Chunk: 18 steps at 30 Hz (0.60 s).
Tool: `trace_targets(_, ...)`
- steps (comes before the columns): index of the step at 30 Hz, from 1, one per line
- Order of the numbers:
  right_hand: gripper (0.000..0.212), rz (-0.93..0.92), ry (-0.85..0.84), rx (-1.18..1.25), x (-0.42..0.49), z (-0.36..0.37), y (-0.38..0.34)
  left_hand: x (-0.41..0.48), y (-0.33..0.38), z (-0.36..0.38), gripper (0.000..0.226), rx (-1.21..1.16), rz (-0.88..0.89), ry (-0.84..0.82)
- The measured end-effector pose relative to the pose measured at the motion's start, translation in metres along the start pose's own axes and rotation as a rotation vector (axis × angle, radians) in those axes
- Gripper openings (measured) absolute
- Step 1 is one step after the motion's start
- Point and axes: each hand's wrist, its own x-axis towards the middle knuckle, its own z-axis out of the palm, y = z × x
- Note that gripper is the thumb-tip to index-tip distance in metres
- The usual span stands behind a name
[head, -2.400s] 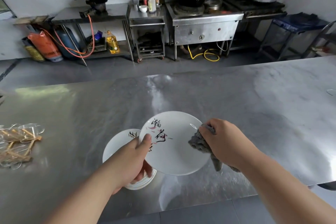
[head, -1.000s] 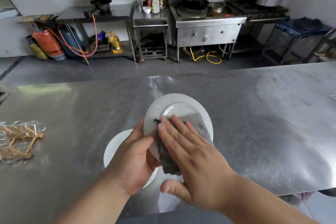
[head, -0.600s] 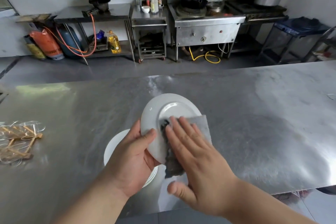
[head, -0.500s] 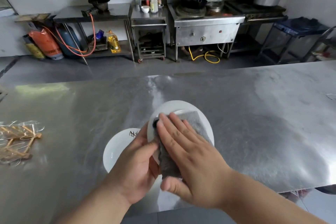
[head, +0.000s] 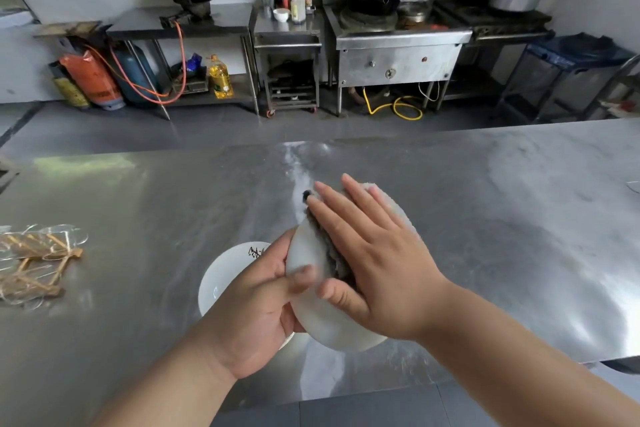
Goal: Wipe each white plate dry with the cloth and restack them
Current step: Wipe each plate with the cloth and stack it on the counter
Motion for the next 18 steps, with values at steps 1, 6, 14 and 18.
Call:
trace_targets(1, 0.095, -0.090, 0.005, -0.024, 0.004, -0.002, -0.002, 0.001, 0.000, 0.001, 0.052, 0.000, -0.004, -0.010)
trace_targets(6, 0.094, -0.042, 0.070, 0.040, 0.012, -0.015, 0.015, 0.002, 0.004, -0.001, 0.053, -0.012, 0.044, 0.014)
trace_targets(14, 0.097, 0.144, -0.012, 0.113, -0.009, -0.006, 0.007, 0.002, 0.018, -0.006, 0.052, 0.002, 0.007, 0.016)
trace_targets(18, 0.092, 0.100, 0.024, 0.056, 0.013, -0.019, 0.012, 0.006, 0.021, -0.002, 0.054, -0.042, 0.049, -0.007)
